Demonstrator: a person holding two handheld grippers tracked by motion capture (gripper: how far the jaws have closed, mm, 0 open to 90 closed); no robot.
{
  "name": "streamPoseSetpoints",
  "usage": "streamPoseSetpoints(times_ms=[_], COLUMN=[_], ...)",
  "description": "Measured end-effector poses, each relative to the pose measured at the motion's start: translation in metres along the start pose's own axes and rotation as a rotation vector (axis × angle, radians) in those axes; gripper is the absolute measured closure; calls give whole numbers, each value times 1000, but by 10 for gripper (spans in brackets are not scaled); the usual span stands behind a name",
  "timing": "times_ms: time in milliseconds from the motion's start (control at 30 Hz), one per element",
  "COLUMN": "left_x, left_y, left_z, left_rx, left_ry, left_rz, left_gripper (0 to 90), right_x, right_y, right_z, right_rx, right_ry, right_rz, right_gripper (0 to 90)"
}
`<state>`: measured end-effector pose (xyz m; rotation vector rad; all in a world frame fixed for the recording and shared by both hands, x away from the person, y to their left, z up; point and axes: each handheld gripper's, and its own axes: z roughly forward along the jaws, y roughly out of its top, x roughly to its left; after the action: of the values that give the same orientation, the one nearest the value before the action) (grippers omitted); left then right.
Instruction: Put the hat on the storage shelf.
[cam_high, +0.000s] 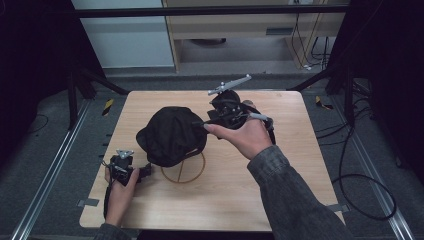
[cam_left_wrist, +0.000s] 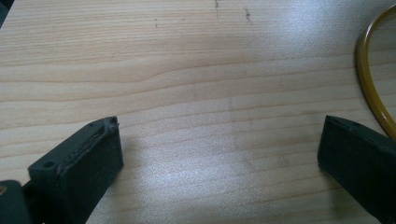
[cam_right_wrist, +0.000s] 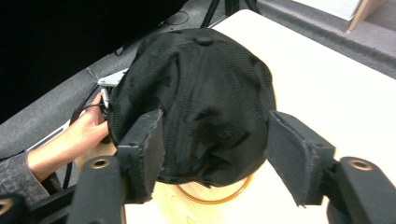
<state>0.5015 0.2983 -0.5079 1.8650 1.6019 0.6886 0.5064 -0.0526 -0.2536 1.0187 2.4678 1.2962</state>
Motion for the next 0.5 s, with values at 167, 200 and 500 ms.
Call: streamPoseSetpoints(times_ms=[167, 200, 500], left_x=[0, 0, 0], left_y=[0, 0, 0], left_z=[0, 0, 0], left_rx=[0, 0, 1], left_ry=[0, 0, -1], left_rz=[0, 0, 3], left_gripper=[0, 0, 0], right_x=[-7, -7, -17], right_y=[-2, -2, -6], right_z=[-14, -14, -37], right_rx=[-18, -18, -58], right_ry=[-23, -23, -77], right_rz=[21, 21, 39], right_gripper=[253, 253, 134])
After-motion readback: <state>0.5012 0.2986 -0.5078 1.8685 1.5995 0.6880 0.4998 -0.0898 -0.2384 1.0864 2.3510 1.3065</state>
